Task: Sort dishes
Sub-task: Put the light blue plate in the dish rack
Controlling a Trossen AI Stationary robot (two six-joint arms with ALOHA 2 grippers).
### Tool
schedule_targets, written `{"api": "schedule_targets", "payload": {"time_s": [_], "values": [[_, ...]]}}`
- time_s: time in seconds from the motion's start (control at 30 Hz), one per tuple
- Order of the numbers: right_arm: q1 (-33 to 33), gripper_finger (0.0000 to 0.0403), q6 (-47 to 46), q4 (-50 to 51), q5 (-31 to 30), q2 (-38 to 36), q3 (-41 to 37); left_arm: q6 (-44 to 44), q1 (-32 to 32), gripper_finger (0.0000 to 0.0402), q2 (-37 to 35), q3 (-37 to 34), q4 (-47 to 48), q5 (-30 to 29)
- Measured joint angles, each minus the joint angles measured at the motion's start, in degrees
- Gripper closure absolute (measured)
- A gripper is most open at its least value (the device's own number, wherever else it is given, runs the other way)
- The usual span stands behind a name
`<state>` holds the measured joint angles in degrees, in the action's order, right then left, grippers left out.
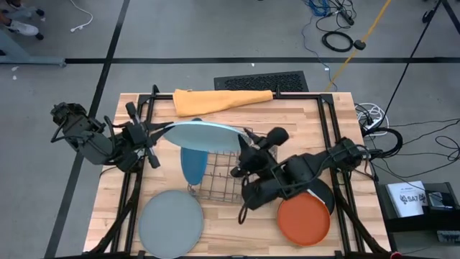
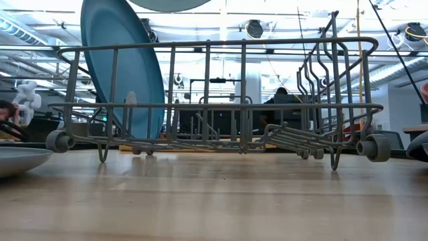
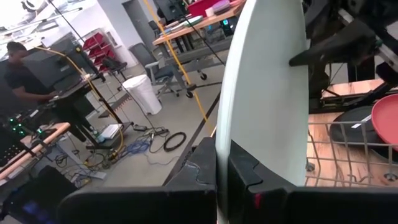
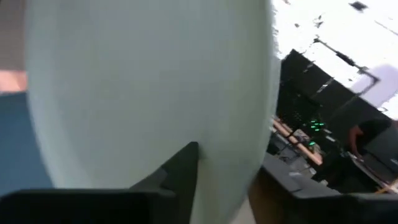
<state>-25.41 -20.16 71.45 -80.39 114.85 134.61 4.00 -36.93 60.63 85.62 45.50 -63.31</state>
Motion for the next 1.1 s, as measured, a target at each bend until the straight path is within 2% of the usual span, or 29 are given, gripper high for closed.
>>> {"api": "schedule_targets", "payload": {"time_s": [0.17,0.23,0.4,0.7,0.9,1.0,1.1], "values": [[1.75,0.0376,9.49,-7.38,2.02,-0.17,0.02,0.69,0.02,0.0401,-0.22,0.05,0.45,-0.82],[1.67,0.0390,12.40,-9.11,1.84,-0.17,0.02,1.41,0.03,0.0401,-0.39,0.09,0.71,-0.81],[0.81,0.0397,18.11,-9.81,0.32,-0.48,0.02,5.35,0.02,0.0373,-0.44,0.07,-1.03,-1.75],[-3.83,0.0400,25.72,-7.79,-4.86,-3.49,-0.04,6.75,-0.10,0.0247,-0.89,0.29,-2.07,-0.44],[-6.50,0.0400,30.10,-3.21,-7.51,-4.90,-0.04,5.38,-1.63,0.0225,-0.94,3.31,-2.01,7.45],[-7.39,0.0400,32.32,1.60,-3.72,-5.62,-0.04,5.30,-2.78,0.0224,-1.15,5.20,-2.06,8.62],[-7.47,0.0400,31.92,8.59,3.77,-5.79,-0.04,5.28,-4.13,0.0224,-1.25,6.70,-2.28,9.96]]}}
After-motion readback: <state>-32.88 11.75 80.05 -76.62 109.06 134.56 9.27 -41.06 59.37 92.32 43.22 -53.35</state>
